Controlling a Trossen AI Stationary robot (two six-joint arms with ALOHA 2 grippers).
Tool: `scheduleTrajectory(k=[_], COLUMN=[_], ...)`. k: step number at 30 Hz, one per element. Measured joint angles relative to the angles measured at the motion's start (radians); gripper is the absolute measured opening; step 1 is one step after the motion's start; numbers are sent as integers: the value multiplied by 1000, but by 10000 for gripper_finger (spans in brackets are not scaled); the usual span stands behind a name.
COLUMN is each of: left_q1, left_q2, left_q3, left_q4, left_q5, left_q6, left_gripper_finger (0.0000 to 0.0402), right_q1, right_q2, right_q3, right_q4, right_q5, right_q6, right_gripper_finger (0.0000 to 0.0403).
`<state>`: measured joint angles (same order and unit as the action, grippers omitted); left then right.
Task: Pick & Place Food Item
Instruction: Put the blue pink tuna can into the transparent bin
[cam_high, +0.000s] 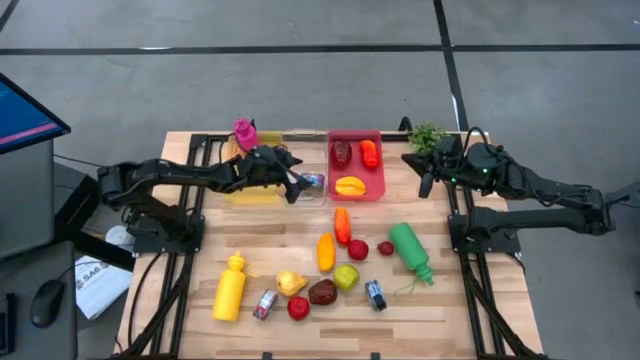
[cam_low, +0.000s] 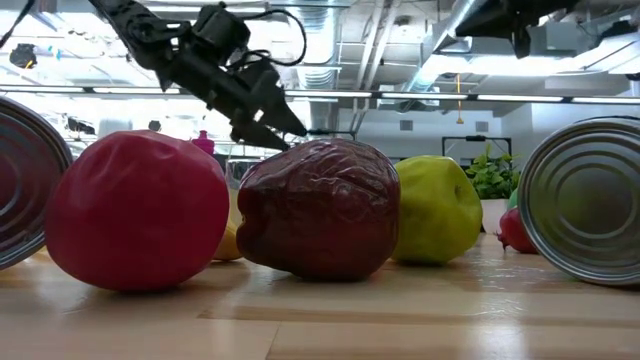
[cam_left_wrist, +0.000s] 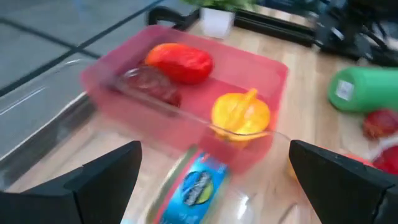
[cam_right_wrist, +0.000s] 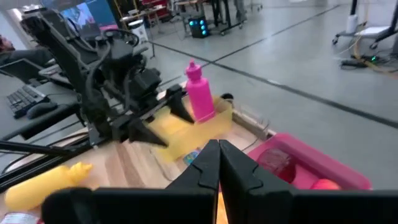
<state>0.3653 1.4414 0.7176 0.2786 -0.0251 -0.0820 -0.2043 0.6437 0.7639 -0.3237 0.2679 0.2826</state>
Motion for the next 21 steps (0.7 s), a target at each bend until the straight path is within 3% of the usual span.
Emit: scheduleTrajectory(k=[5, 10, 16, 21], left_q1=[-7, 15, 68, 90], left_q2=[73, 132, 162, 164], left_q3=[87, 177, 222, 227], left_q4=[-39, -179, -323, -333], left_q5=[14, 15, 127, 177], left_q6=[115, 206, 261, 282], left_gripper_finger=[396, 396, 396, 391], right_q1=[-33, -53, -55, -56], right_q2=[-25, -41, -51, -51], right_q3=[0, 0, 0, 0], right_q4=[-31, -78, -119, -139], right_q5=[-1, -2, -4, -4], right_q6=[-5, -5, -5, -17], right_gripper_finger=[0, 0, 0, 0])
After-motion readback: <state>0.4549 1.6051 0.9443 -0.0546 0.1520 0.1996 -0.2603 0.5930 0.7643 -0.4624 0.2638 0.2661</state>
